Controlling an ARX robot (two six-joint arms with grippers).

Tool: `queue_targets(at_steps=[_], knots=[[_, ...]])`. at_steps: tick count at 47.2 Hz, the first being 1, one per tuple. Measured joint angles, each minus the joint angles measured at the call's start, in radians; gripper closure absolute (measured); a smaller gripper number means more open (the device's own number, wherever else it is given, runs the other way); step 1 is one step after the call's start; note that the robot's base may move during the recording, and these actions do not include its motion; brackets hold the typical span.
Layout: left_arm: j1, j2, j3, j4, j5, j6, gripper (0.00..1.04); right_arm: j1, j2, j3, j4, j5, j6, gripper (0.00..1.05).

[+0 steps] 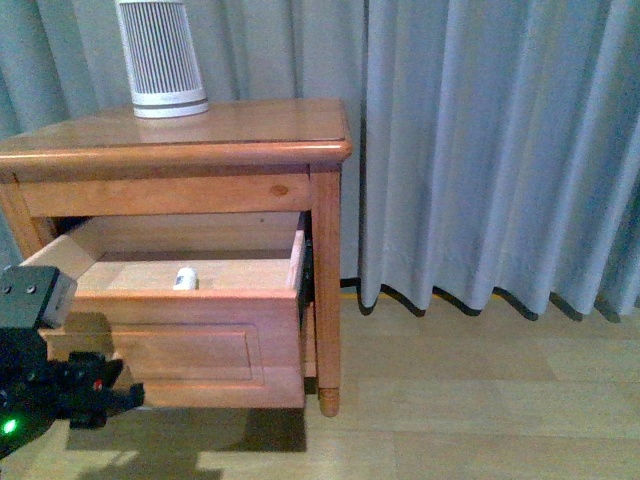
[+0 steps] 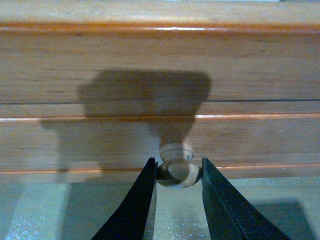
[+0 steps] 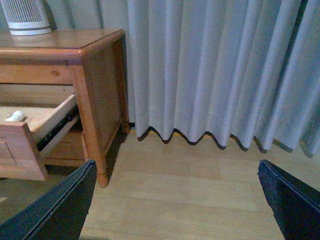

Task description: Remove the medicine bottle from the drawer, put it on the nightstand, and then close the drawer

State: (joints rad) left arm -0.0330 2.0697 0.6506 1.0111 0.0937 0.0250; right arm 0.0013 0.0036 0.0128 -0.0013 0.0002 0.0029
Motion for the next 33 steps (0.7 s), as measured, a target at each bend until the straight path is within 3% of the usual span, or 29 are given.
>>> queue_targets(at_steps=[3,18,25,33], knots=[[0.000,-0.013,-0.021,0.000,-0.006,0.000,0.80,0.000,0.000,0.000,0.000,0.000,0.000,0.07],[0.000,-0.109,-0.032,-0.055,-0.037,0.011,0.35,0.000,0.000,0.000,0.000,0.000,0.000,0.07],[0.018,-0.277,-0.067,-0.180,-0.012,0.003,0.06,0.000,0.000,0.000,0.000,0.000,0.000,0.07],[0.048,-0.732,-0.125,-0.496,0.062,-0.024,0.07,0.000,0.000,0.000,0.000,0.000,0.000,0.07]])
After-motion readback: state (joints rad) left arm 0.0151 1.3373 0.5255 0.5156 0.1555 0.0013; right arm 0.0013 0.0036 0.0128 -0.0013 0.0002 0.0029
